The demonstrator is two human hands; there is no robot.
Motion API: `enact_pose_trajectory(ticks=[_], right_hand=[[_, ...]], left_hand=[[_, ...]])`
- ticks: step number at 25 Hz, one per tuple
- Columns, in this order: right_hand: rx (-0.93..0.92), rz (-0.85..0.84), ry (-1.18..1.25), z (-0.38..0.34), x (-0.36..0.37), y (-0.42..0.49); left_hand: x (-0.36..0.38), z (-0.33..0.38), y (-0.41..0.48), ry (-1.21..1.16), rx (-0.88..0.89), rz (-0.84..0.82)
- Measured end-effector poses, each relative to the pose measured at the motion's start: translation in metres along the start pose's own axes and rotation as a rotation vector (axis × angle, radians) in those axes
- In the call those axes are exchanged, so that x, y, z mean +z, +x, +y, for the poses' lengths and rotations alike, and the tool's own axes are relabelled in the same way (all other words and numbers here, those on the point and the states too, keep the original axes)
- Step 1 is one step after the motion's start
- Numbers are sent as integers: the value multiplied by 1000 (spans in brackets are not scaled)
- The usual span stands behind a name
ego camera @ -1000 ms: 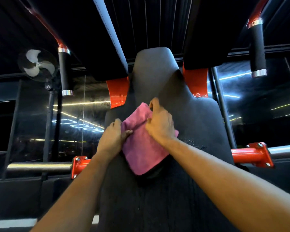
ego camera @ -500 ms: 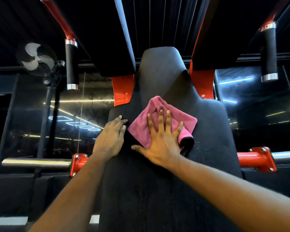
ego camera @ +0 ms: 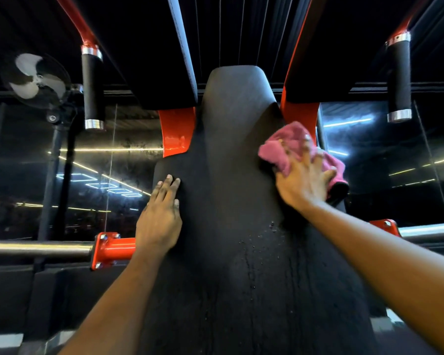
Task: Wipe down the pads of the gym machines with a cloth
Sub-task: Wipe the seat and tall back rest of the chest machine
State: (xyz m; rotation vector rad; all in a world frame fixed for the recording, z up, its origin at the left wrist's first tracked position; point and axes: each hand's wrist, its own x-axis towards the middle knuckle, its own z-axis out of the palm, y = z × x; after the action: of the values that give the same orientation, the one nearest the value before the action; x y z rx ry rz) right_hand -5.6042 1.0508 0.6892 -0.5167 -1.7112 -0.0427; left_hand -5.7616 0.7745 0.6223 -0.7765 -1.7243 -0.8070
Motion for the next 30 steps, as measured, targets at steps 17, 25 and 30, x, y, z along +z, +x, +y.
enact_pose_trajectory(ticks=[17, 25, 30], right_hand=[[-408, -114, 56, -69, 32, -97], [22, 25, -84, 60, 2, -101], [40, 48, 14, -12, 16, -120]], left_hand=[[-12, -13, 2, -113, -13, -146], [-4, 4, -26, 15, -69, -86], [-5, 0, -26, 22, -51, -138]])
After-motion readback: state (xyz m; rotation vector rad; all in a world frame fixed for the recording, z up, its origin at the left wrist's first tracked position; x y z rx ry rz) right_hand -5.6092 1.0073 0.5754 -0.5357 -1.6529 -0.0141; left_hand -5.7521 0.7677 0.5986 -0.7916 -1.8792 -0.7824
